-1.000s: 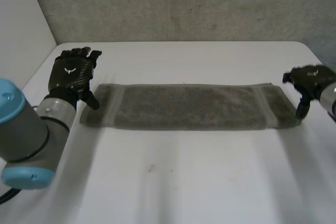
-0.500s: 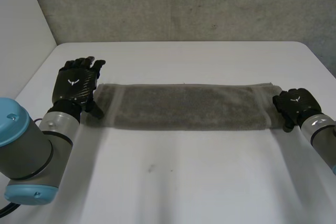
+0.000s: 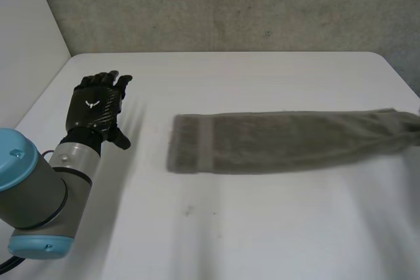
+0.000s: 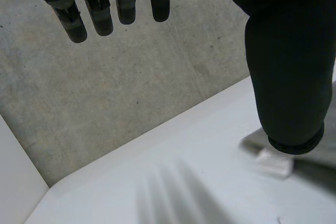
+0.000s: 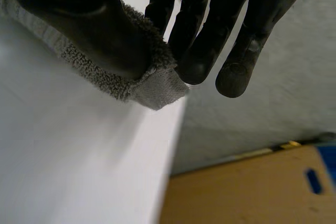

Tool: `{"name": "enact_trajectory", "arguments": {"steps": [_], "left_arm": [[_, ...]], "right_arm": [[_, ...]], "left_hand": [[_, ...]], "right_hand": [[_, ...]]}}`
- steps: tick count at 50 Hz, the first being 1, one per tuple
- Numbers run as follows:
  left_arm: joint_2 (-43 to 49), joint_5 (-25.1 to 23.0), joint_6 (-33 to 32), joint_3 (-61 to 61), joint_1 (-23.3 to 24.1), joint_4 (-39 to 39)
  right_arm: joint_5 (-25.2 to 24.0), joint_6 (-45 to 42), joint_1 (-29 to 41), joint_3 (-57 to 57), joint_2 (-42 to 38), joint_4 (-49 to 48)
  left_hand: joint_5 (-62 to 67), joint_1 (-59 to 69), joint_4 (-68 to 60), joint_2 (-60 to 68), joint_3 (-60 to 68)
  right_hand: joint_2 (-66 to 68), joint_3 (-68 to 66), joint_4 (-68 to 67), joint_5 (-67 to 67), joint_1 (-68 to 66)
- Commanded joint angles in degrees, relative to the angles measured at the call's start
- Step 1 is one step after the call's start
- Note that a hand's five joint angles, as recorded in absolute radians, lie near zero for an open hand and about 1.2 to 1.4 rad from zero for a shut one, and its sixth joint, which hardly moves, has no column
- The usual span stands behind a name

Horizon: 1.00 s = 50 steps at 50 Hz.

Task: Fold the towel.

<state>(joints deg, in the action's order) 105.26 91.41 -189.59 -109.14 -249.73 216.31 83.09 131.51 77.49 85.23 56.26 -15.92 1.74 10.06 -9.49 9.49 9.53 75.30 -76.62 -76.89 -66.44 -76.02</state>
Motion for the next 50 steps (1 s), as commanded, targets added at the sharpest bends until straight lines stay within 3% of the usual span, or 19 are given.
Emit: {"name": "enact_trajectory", "arguments": {"steps": [1,2,4,7,9,10,12,13,17,22,32,33,34,35,36,40,42,45,50], "left_arm": [[-0.23,0.0,-0.08,-0.1,0.47,-0.02],[-0.32,0.0,0.01,-0.1,0.56,-0.02],[-0.41,0.0,0.01,-0.1,0.65,-0.02],[-0.59,0.0,0.1,-0.02,0.74,-0.02],[-0.59,0.0,0.18,-0.02,0.74,-0.02],[-0.59,0.0,0.18,-0.02,0.74,-0.02],[-0.67,0.0,0.18,-0.1,0.65,-0.02],[-0.76,0.09,0.18,-0.1,0.65,-0.02],[-1.29,0.09,0.18,-0.1,0.56,-0.02],[-2.69,0.18,0.71,-0.1,0.03,-0.02],[-2.78,0.18,1.5,-0.1,0.56,-0.02],[-2.87,0.18,1.5,-0.1,0.56,-0.02],[-2.87,0.18,1.5,-0.1,0.56,-0.02],[-2.87,0.09,1.5,-0.1,0.65,-0.02],[-2.87,0.09,1.5,-0.1,0.65,-0.02],[-3.66,0.26,1.42,1.47,1.35,-0.1],[-3.75,0.26,1.5,2.62,2.14,-0.19],[-3.75,0.44,1.85,5.33,4.68,-0.98],[-2.87,0.53,2.29,9.56,7.94,-2.65]], "right_arm": [[-0.39,-4.86,4.21,-4.71,3.49,1.94],[-0.39,-4.86,4.25,-4.72,3.5,1.94],[-0.04,-3.46,14.31,-7.87,5.78,2.29],[-0.04,-2.84,19.28,-9.47,5.79,2.29],[0.14,-2.31,28.99,-12.0,5.44,2.21],[0.14,-2.31,29.04,-12.01,5.44,2.21],[-0.47,-2.4,39.09,-13.5,3.17,2.12],[-0.47,-2.4,39.14,-13.51,3.15,2.12],[-0.65,-2.4,50.89,-15.52,-2.89,1.85],[-0.47,-2.4,56.71,-17.46,-8.78,1.85],[0.14,-2.22,59.01,-18.87,-13.99,3.0],[0.31,-1.87,58.66,-18.44,-13.03,3.43],[0.32,-1.87,58.66,-18.43,-13.02,3.44],[0.75,-0.91,58.31,-17.65,-11.02,3.7],[1.54,1.45,57.87,-16.33,-8.13,3.79],[3.48,9.47,55.05,-12.63,-1.86,3.88],[3.92,18.21,49.37,-8.0,4.09,4.31],[3.75,24.38,44.7,-3.51,8.41,6.15],[3.13,25.64,38.46,1.59,10.18,11.15]], "left_hand": [[-1.74,-0.06,-0.51,0.51,0.47],[-1.74,-0.06,-0.51,0.51,0.47],[-1.74,-0.06,-0.51,0.51,0.47],[-1.74,-0.06,-0.51,0.51,0.47],[-1.74,-0.06,-0.51,0.51,0.47],[-1.74,-0.06,-0.51,0.51,0.47],[-1.74,-0.06,-0.51,0.51,0.47],[-1.74,-0.06,-0.51,0.51,0.47],[-1.74,-0.06,-0.51,0.51,0.47],[-1.74,-0.06,-0.51,0.51,0.47],[-1.74,-0.06,-0.51,0.51,0.47],[-1.74,-0.06,-0.51,0.51,0.47],[-1.74,-0.06,-0.51,0.51,0.47],[-1.74,-0.06,-0.51,0.51,0.47],[-1.74,-0.06,-0.51,0.51,0.47],[-1.74,-0.06,-0.51,0.51,0.47],[-1.74,-0.06,-0.51,0.51,0.47],[-1.74,-0.06,-0.51,0.51,0.47],[-1.74,-0.06,-0.51,0.51,0.47]], "right_hand": [[4.7,-3.38,-3.11,-3.56,-3.98],[4.7,-3.38,-3.11,-3.56,-3.98],[4.7,-3.38,-3.11,-3.56,-3.98],[4.7,-3.38,-3.11,-3.56,-3.98],[4.7,-3.38,-3.11,-3.56,-3.98],[4.7,-3.38,-3.11,-3.56,-3.98],[4.7,-3.38,-3.11,-3.56,-3.98],[4.7,-3.38,-3.11,-3.56,-3.98],[4.7,-3.38,-3.11,-3.56,-3.98],[4.7,-3.38,-3.11,-3.56,-3.98],[4.7,-3.38,-3.11,-3.56,-3.98],[-22.22,23.54,23.81,23.36,22.94],[-22.49,23.81,24.08,23.63,23.21],[-57.29,58.61,58.88,58.43,58.01],[-65.3,66.62,66.89,66.44,66.02],[-65.3,66.62,66.89,66.44,66.02],[-65.3,66.62,66.89,66.44,66.02],[-65.3,66.62,66.89,66.44,66.02],[-65.3,66.62,66.89,66.44,66.02]]}}
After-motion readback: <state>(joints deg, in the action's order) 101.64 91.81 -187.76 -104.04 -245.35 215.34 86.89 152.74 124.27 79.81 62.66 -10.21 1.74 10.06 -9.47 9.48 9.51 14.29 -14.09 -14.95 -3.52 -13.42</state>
